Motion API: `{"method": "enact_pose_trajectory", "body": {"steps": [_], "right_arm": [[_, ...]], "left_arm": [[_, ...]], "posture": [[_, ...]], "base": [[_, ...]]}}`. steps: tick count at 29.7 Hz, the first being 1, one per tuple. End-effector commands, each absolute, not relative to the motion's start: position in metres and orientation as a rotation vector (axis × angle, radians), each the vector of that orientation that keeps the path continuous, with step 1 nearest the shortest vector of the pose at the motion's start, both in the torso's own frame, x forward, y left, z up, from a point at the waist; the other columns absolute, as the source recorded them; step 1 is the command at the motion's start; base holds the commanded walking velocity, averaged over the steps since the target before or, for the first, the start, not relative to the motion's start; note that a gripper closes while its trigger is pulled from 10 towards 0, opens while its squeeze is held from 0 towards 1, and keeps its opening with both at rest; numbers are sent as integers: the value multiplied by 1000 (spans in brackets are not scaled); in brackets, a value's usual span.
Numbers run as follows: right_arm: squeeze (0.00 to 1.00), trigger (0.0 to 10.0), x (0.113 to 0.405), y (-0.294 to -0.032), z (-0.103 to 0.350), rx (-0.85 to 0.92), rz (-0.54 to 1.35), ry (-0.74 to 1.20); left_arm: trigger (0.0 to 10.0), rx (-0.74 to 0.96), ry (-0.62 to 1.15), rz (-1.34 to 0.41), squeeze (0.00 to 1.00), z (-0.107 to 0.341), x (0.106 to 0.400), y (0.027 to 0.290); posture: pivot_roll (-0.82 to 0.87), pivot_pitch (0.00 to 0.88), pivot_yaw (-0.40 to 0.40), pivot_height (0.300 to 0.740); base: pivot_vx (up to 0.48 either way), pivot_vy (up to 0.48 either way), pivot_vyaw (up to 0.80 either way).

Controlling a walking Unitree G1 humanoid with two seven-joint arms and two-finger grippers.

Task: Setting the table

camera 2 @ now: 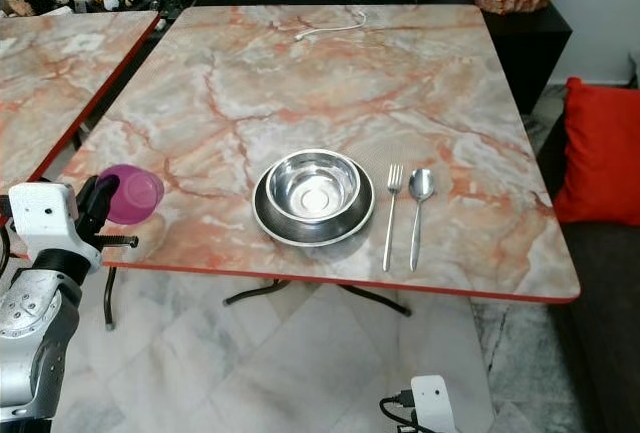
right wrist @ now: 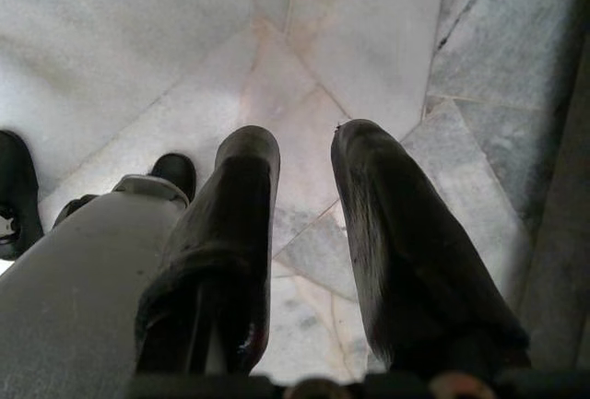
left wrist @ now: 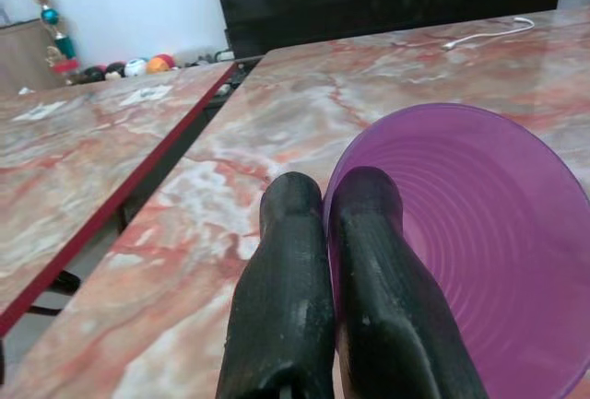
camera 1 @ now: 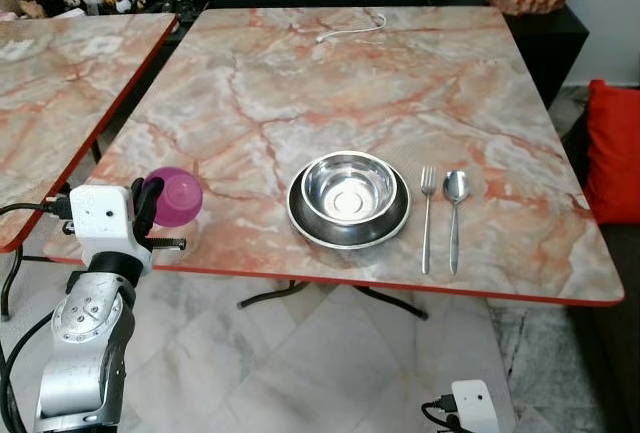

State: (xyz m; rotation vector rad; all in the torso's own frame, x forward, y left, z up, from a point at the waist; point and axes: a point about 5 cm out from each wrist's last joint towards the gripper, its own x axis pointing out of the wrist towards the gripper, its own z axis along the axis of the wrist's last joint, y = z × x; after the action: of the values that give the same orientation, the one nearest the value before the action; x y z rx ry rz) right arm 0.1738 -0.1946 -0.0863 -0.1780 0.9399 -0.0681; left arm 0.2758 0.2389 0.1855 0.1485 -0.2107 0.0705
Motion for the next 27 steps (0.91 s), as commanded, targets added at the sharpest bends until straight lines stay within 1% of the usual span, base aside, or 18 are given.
{"method": "enact_pose_trajectory", "body": {"steps": [1, 2, 10, 14, 16, 26, 27], "right_arm": [[0, 10000, 168, -193, -89, -161, -78, 959], [0, 10000, 168, -193, -89, -161, -78, 958], [0, 10000, 168, -194, -89, -164, -75, 958], [0, 10000, 168, -194, -89, -164, -76, 959], [0, 10000, 168, -194, -89, -164, -77, 958], [0, 10000, 167, -195, -90, -180, -84, 983], [0, 10000, 166, -195, -90, -176, -90, 987]], "left_arm": [[10000, 164, -217, 74, 0, 187, 274, 239], [10000, 135, -209, 76, 0, 186, 275, 240], [10000, 124, -221, 62, 0, 188, 274, 238], [10000, 86, -251, 40, 0, 192, 273, 234], [10000, 82, -224, 28, 0, 190, 275, 234], [10000, 68, -221, 5, 0, 190, 274, 233], [10000, 67, -221, 2, 0, 190, 274, 234]], "posture": [[-22, 117, 39, 740], [-22, 117, 39, 740], [-23, 119, 37, 740], [-23, 120, 35, 740], [-24, 121, 35, 740], [-23, 121, 35, 740], [-24, 120, 35, 740]], "base": [[0, -472, 0], [0, -281, 0], [0, 0, 0], [0, 0, 0], [0, 0, 0], [0, 0, 0], [0, 0, -781]]}}
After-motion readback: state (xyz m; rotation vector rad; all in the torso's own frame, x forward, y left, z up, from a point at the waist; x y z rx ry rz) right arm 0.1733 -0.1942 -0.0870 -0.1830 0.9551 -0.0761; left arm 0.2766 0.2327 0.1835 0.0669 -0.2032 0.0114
